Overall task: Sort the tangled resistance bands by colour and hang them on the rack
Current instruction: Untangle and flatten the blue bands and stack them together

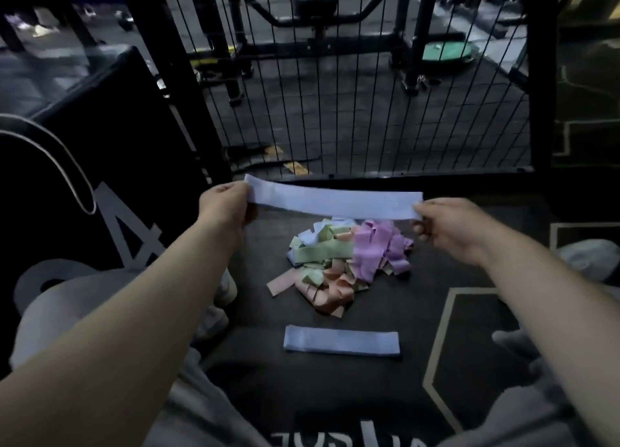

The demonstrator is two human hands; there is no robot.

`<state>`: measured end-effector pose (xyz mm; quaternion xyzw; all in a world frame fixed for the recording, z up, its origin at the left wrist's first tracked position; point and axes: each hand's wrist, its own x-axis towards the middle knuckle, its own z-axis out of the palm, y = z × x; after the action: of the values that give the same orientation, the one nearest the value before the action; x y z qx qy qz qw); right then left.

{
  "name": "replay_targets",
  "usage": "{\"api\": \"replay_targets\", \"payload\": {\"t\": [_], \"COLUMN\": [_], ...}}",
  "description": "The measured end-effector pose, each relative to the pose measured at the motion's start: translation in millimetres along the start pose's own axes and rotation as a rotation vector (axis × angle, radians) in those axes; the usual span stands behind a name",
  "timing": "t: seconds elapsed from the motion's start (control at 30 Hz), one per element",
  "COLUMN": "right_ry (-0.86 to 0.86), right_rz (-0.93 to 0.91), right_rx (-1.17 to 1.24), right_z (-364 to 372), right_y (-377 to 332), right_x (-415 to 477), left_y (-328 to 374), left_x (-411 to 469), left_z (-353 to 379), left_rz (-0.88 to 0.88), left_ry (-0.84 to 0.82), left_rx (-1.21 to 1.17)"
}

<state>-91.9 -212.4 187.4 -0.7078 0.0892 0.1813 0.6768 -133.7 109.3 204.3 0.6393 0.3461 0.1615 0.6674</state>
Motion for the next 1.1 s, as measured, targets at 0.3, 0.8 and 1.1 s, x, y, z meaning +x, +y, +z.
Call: {"api": "replay_targets", "payload": {"t": [0.3,0.8,1.1], "right_ry": [0.142,0.148,0.104], "right_rz": [0.351,0.655,0.596], "right_rx": [-0.477,-0.847,-0.897], "right_z": [4.8,16.4,20.6], "right_y": [127.5,286.6,307.1], "right_x": [56.8,97.7,89.7], "left_y": [-180.4,-327.4,-357.8], "left_x": [42.1,52.7,49.2], "left_z": [7.6,8.2,4.0], "left_rz": [-0.550,-0.618,-0.574], "left_ry": [-0.055,-0.178,-0.084], "left_rx": [0.342,0.837,0.884]}}
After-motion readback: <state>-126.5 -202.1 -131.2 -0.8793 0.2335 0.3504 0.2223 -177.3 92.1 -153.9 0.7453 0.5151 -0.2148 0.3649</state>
